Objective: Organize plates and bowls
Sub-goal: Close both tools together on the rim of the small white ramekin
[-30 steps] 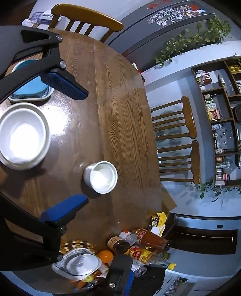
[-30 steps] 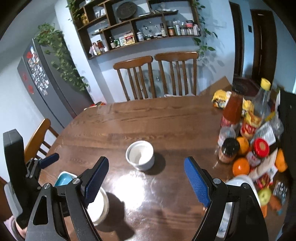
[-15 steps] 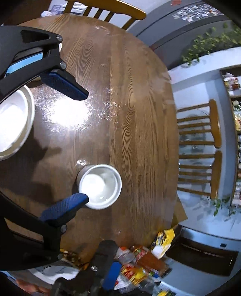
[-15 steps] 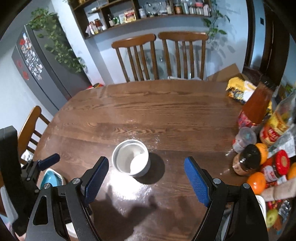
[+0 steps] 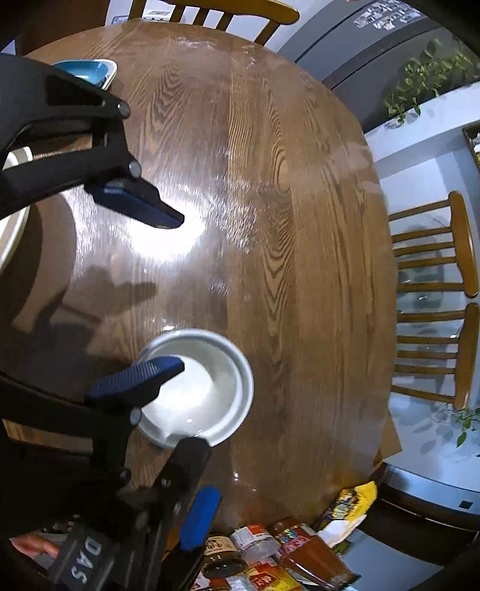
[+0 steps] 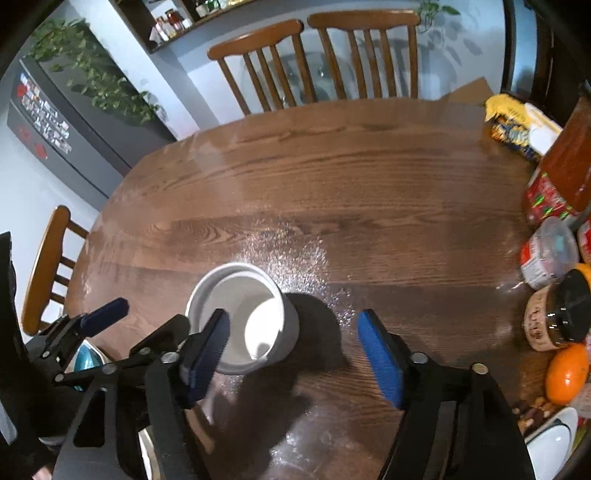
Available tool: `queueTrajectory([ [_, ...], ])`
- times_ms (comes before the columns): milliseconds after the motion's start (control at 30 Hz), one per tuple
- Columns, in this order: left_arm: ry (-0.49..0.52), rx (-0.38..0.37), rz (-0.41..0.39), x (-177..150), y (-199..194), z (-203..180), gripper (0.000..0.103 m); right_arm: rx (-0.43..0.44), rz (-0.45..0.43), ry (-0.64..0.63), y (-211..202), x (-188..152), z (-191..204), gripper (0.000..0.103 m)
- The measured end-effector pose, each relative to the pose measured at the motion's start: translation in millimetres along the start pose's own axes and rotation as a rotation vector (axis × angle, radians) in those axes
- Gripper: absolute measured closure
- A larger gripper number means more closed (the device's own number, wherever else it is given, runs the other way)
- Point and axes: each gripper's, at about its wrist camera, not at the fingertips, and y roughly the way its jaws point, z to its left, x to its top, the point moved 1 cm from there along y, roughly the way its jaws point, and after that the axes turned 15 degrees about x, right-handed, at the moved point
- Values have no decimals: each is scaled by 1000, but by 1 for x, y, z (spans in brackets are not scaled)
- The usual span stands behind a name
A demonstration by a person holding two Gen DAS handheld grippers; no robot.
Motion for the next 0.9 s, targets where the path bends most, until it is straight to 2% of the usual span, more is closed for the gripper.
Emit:
queueTrajectory([
  [100, 13, 6, 11, -1, 5, -8, 37, -2, 26, 3, 10, 0, -4, 47],
  [233, 40, 2, 36, -2, 14, -20, 59, 2, 59, 1, 20, 0, -9, 61],
  [267, 43, -1, 37, -2, 14, -22, 61, 1, 66, 0, 22, 0, -10, 65],
  [433, 56, -21, 37, -2, 17, -28, 75, 28, 73, 0, 26, 0, -13, 69],
  [500, 66, -25, 36, -3, 17, -30, 79, 45, 75, -1, 28, 1, -12, 74],
  [667, 71, -25, 31, -4, 20, -33, 80, 71, 74, -3, 31, 0, -9, 86],
  [900, 75, -30, 21, -6, 18, -35, 80, 61, 53, 3, 31, -2, -7, 86],
])
